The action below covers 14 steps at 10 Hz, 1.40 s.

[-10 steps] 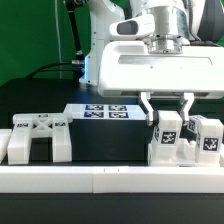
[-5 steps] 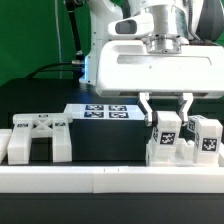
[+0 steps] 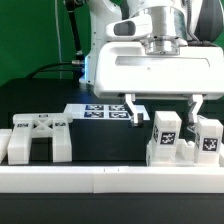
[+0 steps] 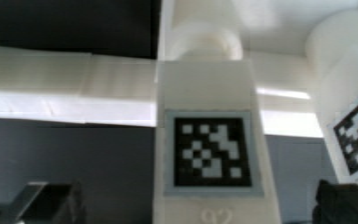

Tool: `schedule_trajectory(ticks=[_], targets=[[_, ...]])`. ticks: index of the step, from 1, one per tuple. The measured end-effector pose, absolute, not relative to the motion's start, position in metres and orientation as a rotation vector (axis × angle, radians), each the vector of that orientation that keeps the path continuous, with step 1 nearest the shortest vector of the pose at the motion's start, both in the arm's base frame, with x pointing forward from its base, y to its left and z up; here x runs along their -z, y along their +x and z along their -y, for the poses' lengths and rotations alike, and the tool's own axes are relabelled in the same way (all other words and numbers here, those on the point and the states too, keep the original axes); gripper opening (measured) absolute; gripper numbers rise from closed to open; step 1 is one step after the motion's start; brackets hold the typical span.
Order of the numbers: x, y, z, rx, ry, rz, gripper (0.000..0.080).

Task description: Assemble chair

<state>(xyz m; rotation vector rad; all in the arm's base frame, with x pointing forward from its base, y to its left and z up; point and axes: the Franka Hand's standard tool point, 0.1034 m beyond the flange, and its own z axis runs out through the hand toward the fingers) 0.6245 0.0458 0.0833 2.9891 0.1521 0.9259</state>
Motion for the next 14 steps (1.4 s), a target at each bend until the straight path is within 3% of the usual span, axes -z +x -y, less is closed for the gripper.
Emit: schedule_trajectory(ticks=[6,9,12,14], targets=[[-0.108,0.631,-0.040,-0.871,3.024,-0.138,0.0649],[-0.103,0.628,-0.044,-0.816,3.050,-0.143,0.0649],[-0.088,0.619,-0.049,-0.432,3.187,-0.136,0.0649],[-0.089,0.619,-0.053,-0.202,3.238,-0.159,0.0649]])
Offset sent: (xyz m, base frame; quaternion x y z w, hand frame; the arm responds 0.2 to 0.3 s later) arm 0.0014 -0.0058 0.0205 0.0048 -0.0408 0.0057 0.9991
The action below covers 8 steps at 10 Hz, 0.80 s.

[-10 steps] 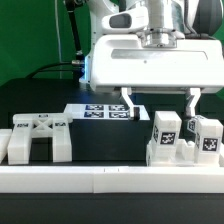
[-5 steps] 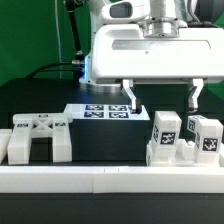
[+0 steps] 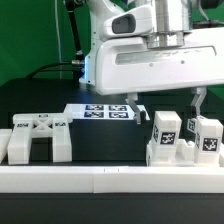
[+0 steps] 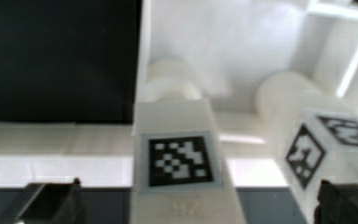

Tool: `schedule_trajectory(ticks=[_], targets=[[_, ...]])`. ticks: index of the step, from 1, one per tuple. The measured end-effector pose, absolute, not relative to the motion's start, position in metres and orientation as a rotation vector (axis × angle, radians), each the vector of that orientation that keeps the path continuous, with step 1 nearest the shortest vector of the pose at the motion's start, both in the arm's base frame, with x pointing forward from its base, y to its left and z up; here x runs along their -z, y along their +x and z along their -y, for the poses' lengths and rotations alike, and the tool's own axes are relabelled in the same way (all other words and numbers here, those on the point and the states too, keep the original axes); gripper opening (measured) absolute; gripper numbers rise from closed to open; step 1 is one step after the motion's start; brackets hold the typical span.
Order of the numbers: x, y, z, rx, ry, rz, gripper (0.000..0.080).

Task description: Assemble chair

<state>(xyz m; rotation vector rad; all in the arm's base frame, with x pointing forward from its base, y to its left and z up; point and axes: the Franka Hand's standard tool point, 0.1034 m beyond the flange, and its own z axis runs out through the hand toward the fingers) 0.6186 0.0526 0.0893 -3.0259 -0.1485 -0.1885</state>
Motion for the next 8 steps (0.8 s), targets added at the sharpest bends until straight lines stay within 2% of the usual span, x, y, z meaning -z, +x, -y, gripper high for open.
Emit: schedule_trajectory(ticks=[5,8], targets=[[-0.0840,0.6195,-0.0493,0.132,-3.022,0.142,0.0649],[-0.0896,0.6262,-0.0491,0.145,-3.021,0.153,0.0649]])
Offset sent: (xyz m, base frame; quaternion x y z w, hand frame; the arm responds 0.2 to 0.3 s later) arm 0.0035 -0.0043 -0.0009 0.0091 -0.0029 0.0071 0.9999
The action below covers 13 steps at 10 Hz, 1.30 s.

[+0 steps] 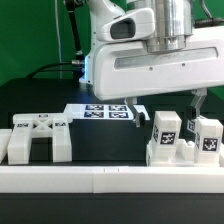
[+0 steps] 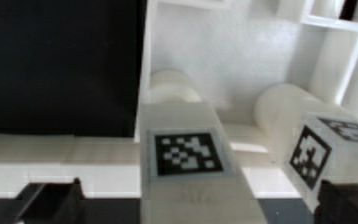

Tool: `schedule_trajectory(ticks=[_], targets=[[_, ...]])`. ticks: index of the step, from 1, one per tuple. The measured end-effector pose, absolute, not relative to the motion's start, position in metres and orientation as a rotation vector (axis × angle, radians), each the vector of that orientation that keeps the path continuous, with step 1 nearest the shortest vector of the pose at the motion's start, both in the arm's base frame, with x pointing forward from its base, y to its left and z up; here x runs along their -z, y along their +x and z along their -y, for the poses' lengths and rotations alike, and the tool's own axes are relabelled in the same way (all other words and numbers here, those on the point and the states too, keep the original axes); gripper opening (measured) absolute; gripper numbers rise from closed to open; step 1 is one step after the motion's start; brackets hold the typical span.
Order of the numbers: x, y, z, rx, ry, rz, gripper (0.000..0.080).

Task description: Assemble chair

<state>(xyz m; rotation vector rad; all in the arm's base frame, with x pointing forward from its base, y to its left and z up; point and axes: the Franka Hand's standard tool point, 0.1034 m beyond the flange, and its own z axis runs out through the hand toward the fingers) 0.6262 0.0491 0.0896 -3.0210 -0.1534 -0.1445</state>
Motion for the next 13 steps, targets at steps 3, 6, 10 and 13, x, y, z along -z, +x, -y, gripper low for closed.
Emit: schedule_trajectory(ticks=[3,6,10,13], targets=[[-0.093,0.631,-0.047,0.150,-3.020,0.151,0.0649],[-0.090,0.629,-0.041,0.144,-3.021,0.152,0.0310],[-0.090,0.629,-0.038,0.144,-3.022,0.125,0.0288],[-0.090,0.629,-0.039,0.134,-3.017,-0.033,0.0288]])
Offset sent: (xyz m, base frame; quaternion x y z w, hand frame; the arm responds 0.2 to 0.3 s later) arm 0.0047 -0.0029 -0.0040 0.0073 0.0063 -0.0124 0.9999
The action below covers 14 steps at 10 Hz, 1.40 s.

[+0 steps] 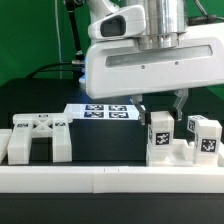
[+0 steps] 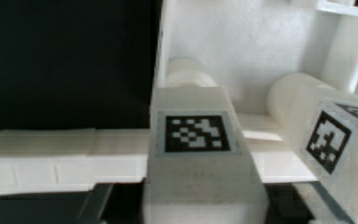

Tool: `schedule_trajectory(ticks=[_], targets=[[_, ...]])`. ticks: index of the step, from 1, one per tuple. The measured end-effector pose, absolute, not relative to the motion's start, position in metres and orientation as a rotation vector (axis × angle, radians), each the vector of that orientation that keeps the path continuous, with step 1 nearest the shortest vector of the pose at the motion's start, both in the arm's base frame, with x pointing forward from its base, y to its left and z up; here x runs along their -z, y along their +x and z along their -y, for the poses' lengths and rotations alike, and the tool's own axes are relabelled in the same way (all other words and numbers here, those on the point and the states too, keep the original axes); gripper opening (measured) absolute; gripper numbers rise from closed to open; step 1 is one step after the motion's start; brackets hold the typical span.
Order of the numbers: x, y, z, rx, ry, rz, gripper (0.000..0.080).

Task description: Assemble chair

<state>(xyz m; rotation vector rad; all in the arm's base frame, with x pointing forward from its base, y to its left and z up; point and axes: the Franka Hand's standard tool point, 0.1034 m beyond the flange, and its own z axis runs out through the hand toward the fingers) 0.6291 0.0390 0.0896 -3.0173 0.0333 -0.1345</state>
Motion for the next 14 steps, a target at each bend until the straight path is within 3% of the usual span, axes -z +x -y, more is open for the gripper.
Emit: schedule_trajectory(ticks=[14], targets=[[-0.088,0.613,-0.026,0.041,-2.835,-1.215,0.0314]])
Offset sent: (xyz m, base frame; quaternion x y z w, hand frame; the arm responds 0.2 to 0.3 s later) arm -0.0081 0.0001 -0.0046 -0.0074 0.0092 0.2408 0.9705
